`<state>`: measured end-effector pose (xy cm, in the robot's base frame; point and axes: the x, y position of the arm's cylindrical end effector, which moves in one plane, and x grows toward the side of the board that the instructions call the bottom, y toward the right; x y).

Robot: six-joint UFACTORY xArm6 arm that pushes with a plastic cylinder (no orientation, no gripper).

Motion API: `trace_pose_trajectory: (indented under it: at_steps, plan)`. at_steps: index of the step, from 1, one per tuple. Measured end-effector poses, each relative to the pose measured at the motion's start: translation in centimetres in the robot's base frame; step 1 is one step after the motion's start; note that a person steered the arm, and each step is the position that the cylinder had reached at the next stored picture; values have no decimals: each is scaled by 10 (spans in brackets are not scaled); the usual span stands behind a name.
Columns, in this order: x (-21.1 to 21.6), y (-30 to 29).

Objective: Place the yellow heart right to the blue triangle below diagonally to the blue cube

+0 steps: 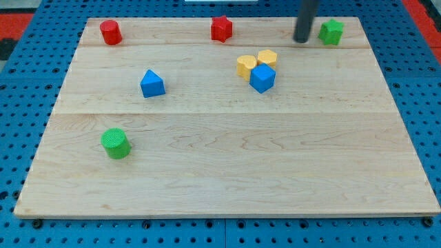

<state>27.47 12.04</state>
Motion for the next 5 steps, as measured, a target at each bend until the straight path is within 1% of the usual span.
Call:
trace_pose_trajectory:
  at_steps: [1, 2, 3, 4, 5]
  plan:
    - [53, -57]
    - [90, -120]
    - [93, -144]
    - [110, -147]
    - [118, -186]
